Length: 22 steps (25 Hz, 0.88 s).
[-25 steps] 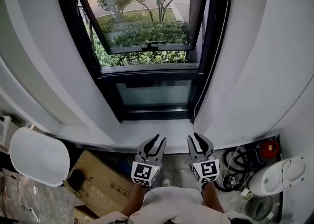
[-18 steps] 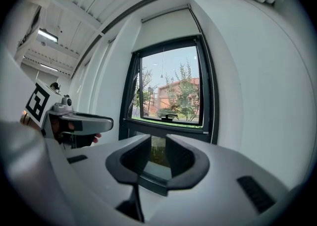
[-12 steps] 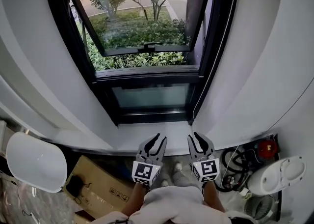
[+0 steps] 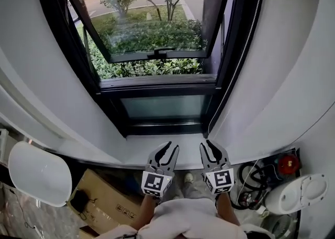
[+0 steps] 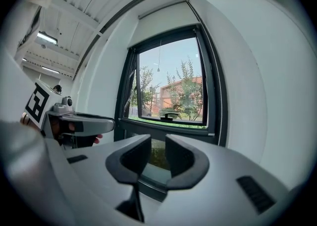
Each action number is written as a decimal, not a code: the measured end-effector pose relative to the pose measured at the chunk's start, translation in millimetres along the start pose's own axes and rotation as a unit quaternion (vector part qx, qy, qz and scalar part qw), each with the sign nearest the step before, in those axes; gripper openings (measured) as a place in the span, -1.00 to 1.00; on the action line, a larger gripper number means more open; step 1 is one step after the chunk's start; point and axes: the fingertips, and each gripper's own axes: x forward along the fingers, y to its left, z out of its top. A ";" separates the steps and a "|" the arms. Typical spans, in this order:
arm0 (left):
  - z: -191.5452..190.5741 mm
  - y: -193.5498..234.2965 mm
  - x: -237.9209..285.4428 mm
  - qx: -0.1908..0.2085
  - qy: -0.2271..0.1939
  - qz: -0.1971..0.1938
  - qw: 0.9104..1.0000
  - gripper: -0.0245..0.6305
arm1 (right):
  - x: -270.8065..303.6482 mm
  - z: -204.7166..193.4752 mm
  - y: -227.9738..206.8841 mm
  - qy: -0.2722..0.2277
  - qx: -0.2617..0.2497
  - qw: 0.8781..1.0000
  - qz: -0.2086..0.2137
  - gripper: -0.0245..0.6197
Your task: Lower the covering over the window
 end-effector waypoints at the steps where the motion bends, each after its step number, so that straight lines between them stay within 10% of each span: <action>1: -0.1 1.9 8.3 0.001 0.001 0.000 1.000 -0.58 | 6.1 0.2 -6.1 -0.001 0.001 1.000 0.000 -0.66; 22: 7.5 31.4 148.9 0.019 0.011 0.016 1.000 -0.58 | 104.0 14.2 -110.3 -0.018 0.026 0.999 0.016 -0.66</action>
